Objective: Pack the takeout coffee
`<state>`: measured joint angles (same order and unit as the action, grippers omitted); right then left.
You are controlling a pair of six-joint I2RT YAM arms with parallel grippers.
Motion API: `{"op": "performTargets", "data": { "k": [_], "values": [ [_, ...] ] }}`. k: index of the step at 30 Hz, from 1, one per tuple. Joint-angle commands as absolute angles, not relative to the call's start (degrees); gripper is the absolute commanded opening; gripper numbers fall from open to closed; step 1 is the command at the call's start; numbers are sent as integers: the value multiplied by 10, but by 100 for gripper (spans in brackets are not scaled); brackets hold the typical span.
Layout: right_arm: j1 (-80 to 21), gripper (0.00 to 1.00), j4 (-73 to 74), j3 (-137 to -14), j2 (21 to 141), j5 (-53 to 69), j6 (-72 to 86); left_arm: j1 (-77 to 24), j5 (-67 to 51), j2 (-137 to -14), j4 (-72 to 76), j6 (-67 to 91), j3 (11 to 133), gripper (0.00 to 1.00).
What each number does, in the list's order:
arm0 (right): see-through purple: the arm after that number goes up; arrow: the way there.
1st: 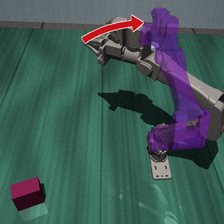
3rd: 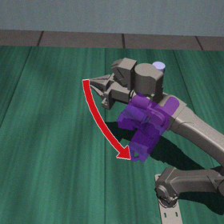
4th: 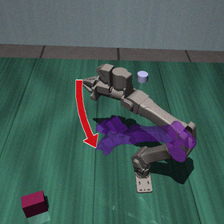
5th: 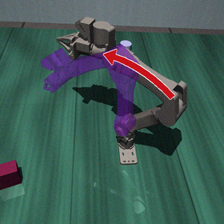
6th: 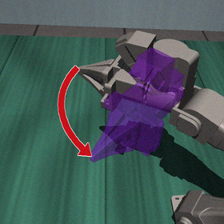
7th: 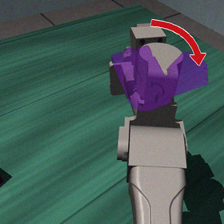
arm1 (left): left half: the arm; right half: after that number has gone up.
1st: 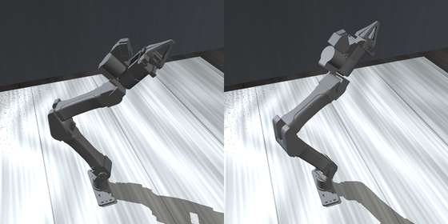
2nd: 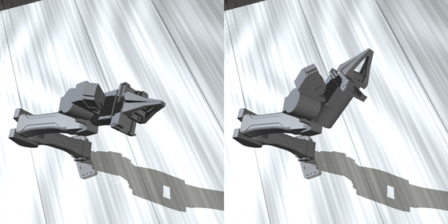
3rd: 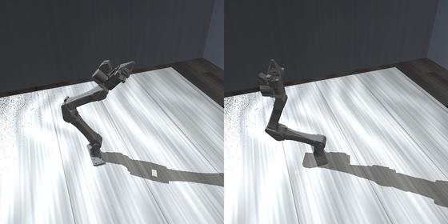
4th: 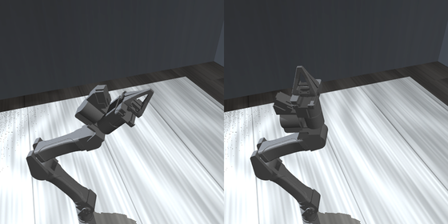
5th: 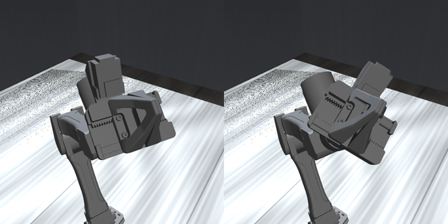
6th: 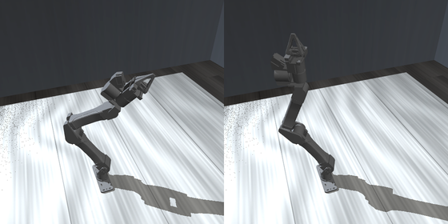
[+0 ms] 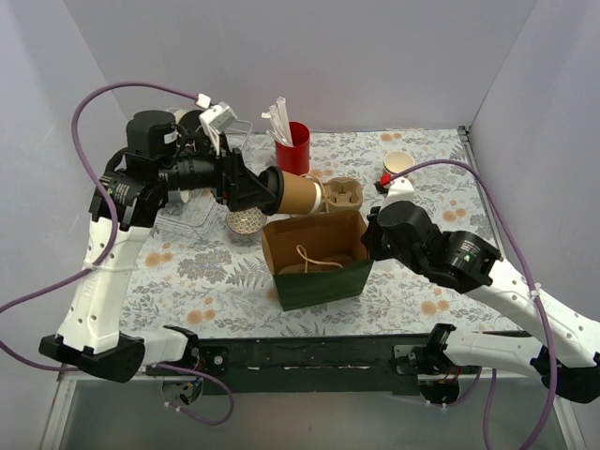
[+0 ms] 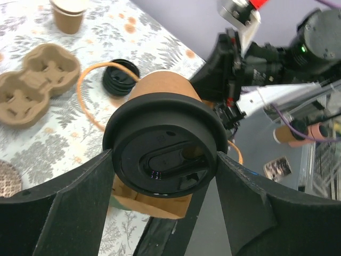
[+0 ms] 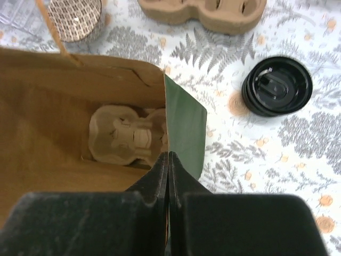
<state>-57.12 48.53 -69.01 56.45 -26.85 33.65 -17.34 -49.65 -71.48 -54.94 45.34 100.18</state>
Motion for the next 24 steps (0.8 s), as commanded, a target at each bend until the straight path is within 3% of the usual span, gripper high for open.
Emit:
{"op": "performTargets", "data": {
  "k": [1, 6, 10, 18, 24],
  "values": [
    [-571, 1, 380, -703, 534, -315, 280, -247, -469, -730, -573, 403, 1053, 0],
    [-571, 1, 325, -682, 491, -325, 244, -348, -329, -742, -605, 392, 1097, 0],
    [-571, 1, 259, -611, 436, -299, 236, -366, -314, -737, -614, 384, 1104, 0],
    [-571, 1, 281, -528, 378, -297, 388, -404, -292, -709, -598, 377, 1083, 0],
    [-571, 1, 222, -510, 377, -269, 337, -413, -283, -695, -598, 361, 1050, 0]
  ]
}}
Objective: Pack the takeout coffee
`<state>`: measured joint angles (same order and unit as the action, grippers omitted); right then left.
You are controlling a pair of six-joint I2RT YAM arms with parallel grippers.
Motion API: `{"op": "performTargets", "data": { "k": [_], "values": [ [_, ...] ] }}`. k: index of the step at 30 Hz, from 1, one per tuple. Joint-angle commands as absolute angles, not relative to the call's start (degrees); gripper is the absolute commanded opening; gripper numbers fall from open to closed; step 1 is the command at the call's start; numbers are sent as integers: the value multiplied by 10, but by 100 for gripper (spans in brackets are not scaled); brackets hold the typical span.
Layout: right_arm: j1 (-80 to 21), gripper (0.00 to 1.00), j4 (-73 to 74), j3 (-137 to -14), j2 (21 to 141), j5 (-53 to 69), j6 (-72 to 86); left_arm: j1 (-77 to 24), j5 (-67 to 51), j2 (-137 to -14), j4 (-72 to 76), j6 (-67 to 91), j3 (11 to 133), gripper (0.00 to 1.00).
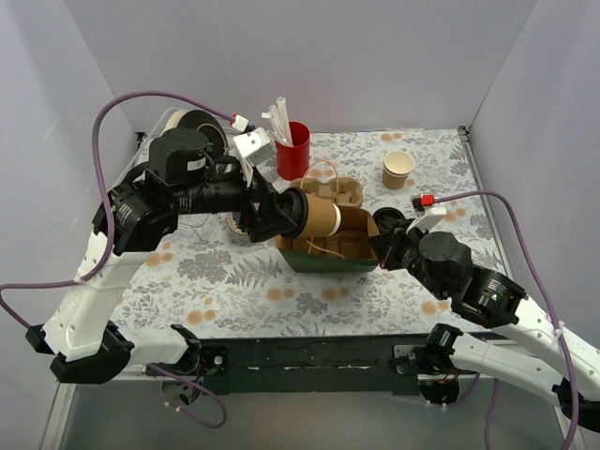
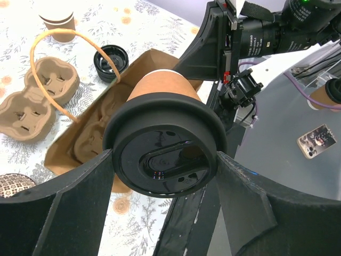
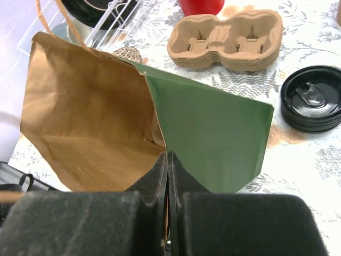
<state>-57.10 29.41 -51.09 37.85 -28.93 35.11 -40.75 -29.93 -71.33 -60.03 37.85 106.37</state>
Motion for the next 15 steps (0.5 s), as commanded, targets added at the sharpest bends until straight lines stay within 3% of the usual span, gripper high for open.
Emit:
{"op": "performTargets", "data": {
  "k": [1, 15],
  "values": [
    [-571, 1, 235, -514, 380, -271, 344, -414, -283, -695, -602, 353, 1051, 0],
    [-571, 1, 157, -412, 318, -232, 286, -416, -243, -699, -671, 311, 1064, 0]
  ]
}}
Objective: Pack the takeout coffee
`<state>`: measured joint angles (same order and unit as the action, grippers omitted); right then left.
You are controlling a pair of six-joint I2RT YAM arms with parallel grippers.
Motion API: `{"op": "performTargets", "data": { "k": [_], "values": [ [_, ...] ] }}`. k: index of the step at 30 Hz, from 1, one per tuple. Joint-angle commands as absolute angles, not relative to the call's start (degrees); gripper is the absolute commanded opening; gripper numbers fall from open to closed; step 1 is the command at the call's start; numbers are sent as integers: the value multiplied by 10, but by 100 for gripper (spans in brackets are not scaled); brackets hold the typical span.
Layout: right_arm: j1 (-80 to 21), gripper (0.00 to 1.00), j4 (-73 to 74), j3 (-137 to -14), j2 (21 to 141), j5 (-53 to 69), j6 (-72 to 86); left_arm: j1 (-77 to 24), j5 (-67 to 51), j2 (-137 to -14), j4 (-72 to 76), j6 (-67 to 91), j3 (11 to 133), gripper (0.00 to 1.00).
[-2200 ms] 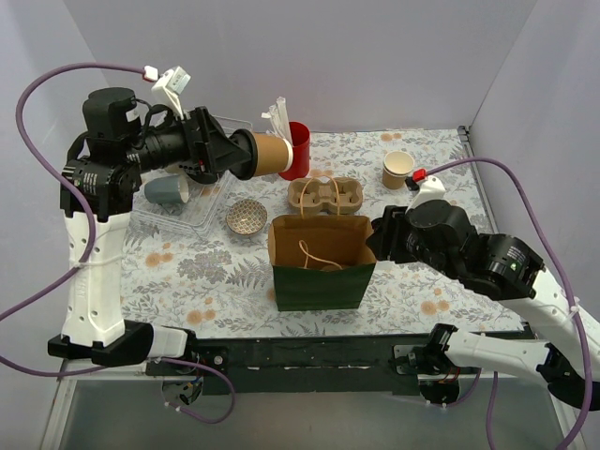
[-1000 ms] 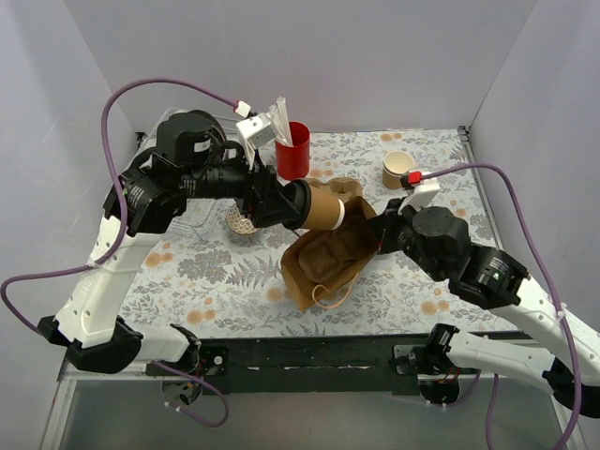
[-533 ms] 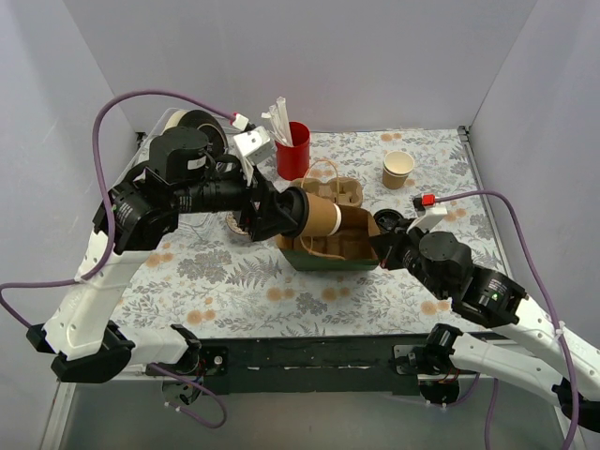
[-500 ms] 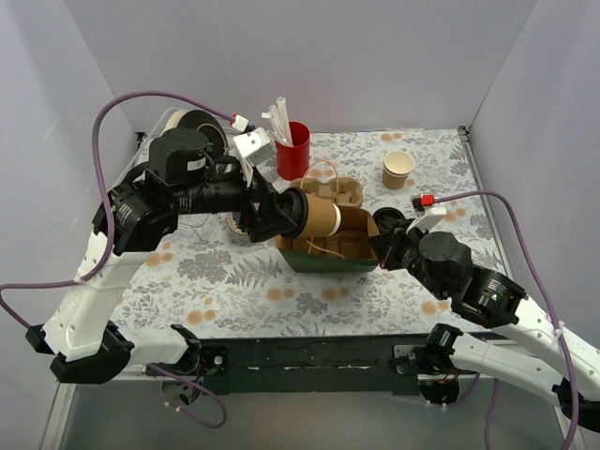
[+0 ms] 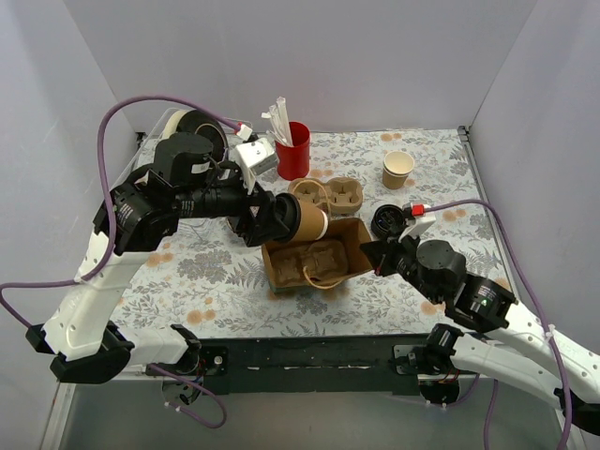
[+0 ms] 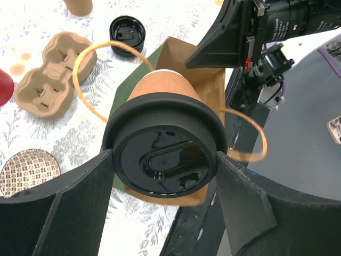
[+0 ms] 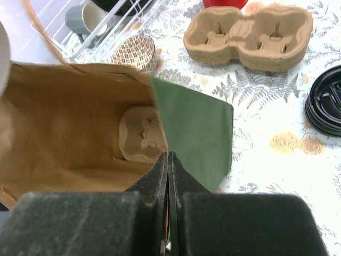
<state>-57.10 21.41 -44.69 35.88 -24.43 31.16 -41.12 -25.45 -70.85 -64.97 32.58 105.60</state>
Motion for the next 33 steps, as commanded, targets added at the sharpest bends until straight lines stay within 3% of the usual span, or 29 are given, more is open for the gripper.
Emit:
{"op": "performTargets", "data": {
  "k": [1, 9, 17, 28, 33],
  "values": [
    [-571, 1, 164, -409, 314, -236, 290, -416, -247, -700, -675, 314, 1066, 0],
    [-573, 1, 196, -403, 312, -257, 322, -419, -277, -692, -692, 346, 1072, 0],
    [-574, 1, 238, -467, 373, -313, 366, -425, -330, -732, -672, 388, 1160, 0],
    [-573, 1, 300, -526, 397, -359, 439, -449, -331, -708, -684, 388, 1102, 0],
    [-573, 1, 293, -526, 403, -345, 445, -482, -274, -707, -701, 369, 1078, 0]
  ]
}}
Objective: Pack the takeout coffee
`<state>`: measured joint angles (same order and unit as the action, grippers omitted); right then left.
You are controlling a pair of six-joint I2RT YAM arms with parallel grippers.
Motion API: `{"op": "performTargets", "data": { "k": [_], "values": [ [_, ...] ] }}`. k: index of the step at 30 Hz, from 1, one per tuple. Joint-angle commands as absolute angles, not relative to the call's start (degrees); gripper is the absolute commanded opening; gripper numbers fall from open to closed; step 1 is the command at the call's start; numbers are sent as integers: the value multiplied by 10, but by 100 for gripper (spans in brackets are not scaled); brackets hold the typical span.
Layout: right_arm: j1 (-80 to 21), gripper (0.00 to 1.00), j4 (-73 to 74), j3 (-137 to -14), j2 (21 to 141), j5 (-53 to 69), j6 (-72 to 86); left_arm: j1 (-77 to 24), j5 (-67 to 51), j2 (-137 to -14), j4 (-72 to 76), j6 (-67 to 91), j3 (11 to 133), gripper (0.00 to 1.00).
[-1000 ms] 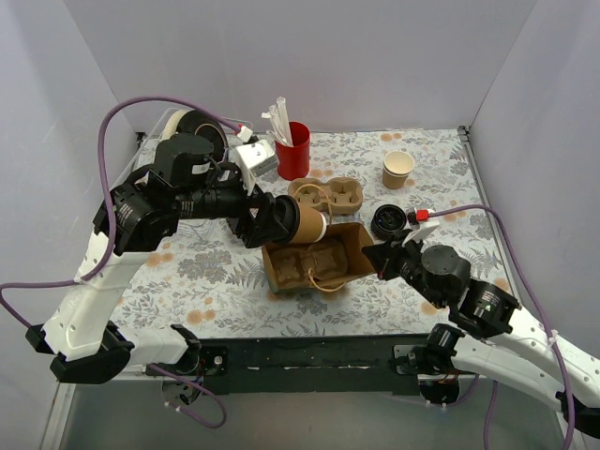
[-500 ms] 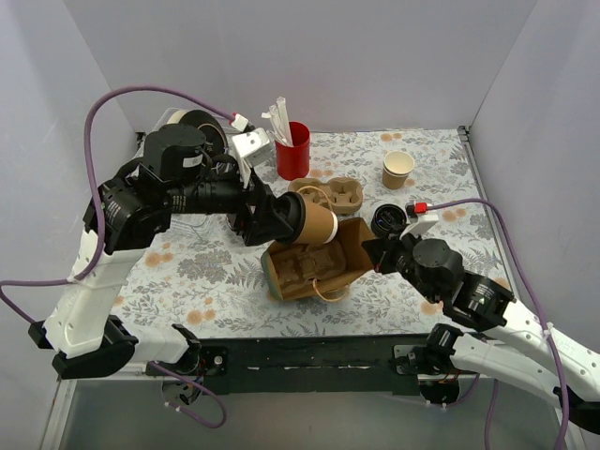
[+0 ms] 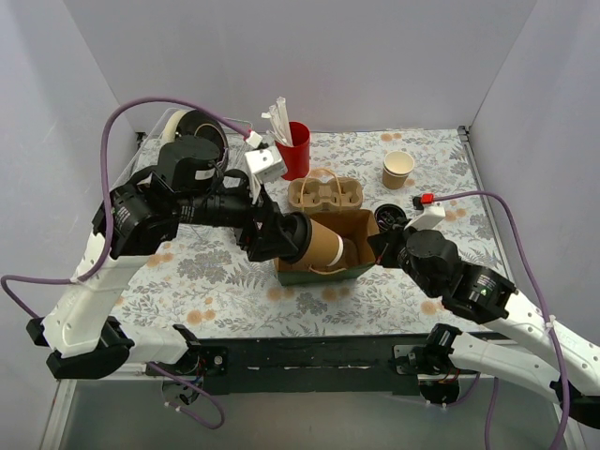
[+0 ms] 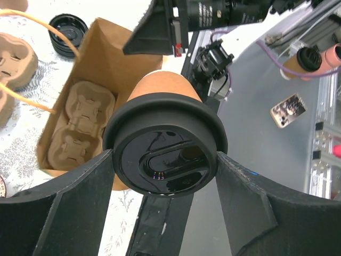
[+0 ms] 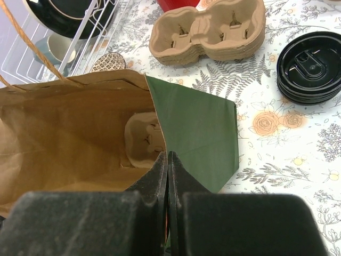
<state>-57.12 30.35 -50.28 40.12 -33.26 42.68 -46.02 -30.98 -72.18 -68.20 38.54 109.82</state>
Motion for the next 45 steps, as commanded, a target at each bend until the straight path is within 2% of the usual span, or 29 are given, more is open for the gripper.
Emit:
{"op": "performTargets", "data": {
  "k": [1, 14, 20, 24, 27, 29, 33, 37, 45],
  "values": [
    [-573, 1, 285, -525, 402, -338, 442, -493, -252, -709, -706, 365, 1072, 0],
    [-573, 1, 236, -447, 336, -281, 378, -524, -158, -745, -696, 317, 1080, 0],
    [-573, 1, 228, -439, 310, -277, 351, -550, -129, -737, -697, 304, 1043, 0],
    [-573, 1, 227, -453, 318, -270, 329, -567, -114, -757, -690, 294, 1070, 0],
    [-573, 1, 265, -472, 328, -295, 381, -596, -92, -786, -699, 301, 1100, 0],
    [-573, 1, 306, -483, 331, -319, 403, -647, -37, -802, -714, 313, 1105, 0],
    [-573, 1, 270, -468, 321, -312, 403, -733, 42, -809, -722, 338, 1093, 0],
    [-573, 1, 256, -469, 323, -307, 375, -744, 66, -799, -711, 338, 1057, 0],
    [-574, 1, 237, -442, 282, -281, 320, -744, 117, -814, -740, 308, 1062, 0]
  ]
}}
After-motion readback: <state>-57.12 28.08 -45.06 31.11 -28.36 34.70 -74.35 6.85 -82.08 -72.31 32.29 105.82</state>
